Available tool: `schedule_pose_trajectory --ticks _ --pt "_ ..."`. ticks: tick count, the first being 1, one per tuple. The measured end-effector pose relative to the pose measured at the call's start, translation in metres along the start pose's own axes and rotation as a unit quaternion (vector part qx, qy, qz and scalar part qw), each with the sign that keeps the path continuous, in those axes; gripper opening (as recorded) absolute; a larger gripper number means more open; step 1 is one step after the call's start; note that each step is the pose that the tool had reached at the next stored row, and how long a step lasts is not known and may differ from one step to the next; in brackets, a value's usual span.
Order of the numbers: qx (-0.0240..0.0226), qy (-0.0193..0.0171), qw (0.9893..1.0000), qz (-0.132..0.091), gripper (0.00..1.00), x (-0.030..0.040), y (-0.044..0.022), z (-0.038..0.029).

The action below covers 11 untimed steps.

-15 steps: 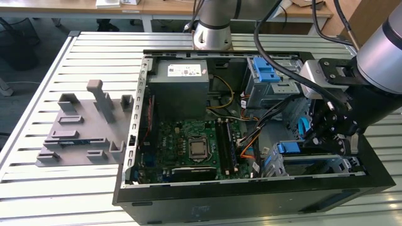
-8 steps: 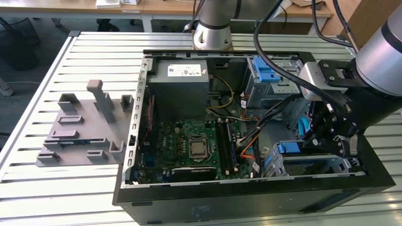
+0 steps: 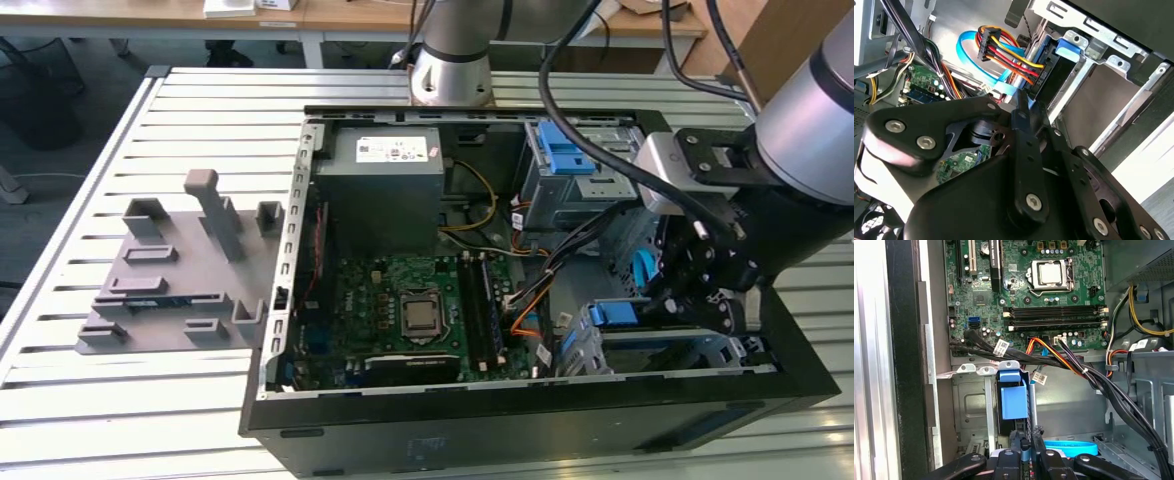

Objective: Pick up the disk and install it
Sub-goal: 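Insert the second disk wire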

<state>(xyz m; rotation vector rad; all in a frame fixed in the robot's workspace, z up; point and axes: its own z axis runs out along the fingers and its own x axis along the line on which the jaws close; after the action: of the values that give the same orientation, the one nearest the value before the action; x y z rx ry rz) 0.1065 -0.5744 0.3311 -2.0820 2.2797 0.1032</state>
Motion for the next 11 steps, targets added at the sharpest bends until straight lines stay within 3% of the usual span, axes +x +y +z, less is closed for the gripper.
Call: schedule_pose_trajectory --ticks 11 --pt "-0.0001 0.0001 1.0 0.0 0.24 -0.0006 0.0001 -0.0069"
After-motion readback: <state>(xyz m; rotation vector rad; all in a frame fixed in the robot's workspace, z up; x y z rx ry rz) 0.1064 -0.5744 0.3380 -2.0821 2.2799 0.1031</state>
